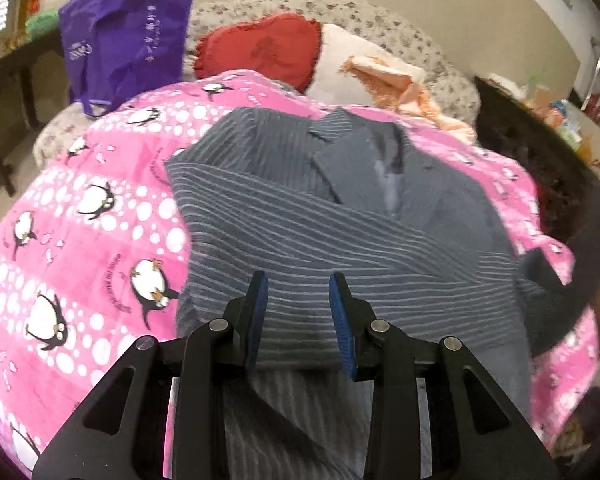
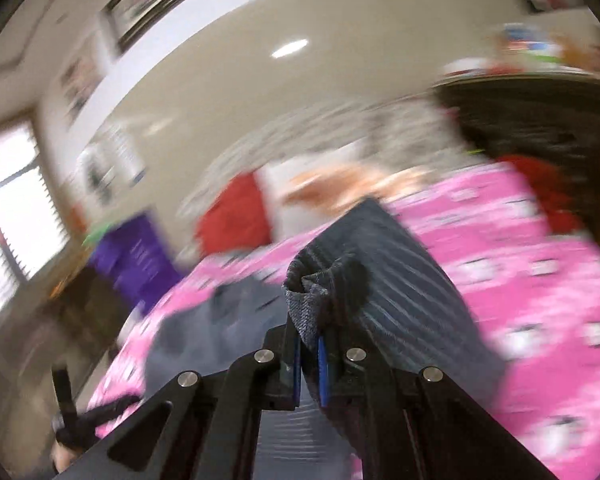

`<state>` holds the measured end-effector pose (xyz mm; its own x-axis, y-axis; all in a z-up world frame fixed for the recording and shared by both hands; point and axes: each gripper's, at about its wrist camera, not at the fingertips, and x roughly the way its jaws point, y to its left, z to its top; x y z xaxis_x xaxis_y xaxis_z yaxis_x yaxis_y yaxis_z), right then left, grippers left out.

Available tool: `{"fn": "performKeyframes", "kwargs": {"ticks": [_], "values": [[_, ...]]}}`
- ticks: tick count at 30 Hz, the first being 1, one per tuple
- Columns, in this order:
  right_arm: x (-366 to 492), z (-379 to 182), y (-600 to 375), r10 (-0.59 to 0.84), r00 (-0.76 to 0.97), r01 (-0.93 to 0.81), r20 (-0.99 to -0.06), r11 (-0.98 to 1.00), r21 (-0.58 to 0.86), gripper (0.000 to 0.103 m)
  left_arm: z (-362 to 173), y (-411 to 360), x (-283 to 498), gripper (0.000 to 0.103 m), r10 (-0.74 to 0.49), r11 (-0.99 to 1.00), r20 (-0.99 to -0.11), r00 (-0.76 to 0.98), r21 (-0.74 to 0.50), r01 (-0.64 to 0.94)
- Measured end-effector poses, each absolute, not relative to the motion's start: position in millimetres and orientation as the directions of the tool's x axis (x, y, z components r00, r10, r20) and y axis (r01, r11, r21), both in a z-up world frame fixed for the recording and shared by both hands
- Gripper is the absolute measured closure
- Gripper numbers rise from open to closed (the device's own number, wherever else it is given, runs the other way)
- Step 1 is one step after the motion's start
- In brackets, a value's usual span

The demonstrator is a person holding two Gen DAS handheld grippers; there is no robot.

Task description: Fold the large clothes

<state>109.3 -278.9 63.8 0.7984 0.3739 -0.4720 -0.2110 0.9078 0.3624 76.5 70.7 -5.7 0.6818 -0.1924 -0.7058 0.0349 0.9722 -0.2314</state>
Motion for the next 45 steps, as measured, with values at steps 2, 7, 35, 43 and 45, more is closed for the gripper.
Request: {"fn": "performKeyframes", "kwargs": {"ticks": [2,7,35,43,45], "values": [[117,31,-229,0.436,0.735,-0.281,-0.519,0.893,0.352,0.097,-3,68,74,0.072,-0.229,0.965,-0.701,0.676,-0.253,0.064],[118,-59,-159,0.388,0.601,-0.338,-0.699,0.916,0.217,0.097,-13,47,77,0.072,-0.300,0.945,-0.720,0.625,-0.312,0.095],[30,-95,-211,0.201,0.622,-0.188,-0.757,0.977,0.104,0.023,-60,-6,67,0.047,-0.648,0.745,-0.606,0.462,-0.631,0.217],[24,-94,-208,0.200,0.622,-0.189,-0.757,0.977,0.102,0.022,-70,-38,82,0.036,-0.648,0.760,-0.654,0.390,-0.588,0.278],[24,-94,-208,0.199,0.623,-0.189,-0.757,0.977,0.101,0.022,-72,-42,83,0.035,-0.641,0.767,-0.655,0.400,-0.564,0.306]]}}
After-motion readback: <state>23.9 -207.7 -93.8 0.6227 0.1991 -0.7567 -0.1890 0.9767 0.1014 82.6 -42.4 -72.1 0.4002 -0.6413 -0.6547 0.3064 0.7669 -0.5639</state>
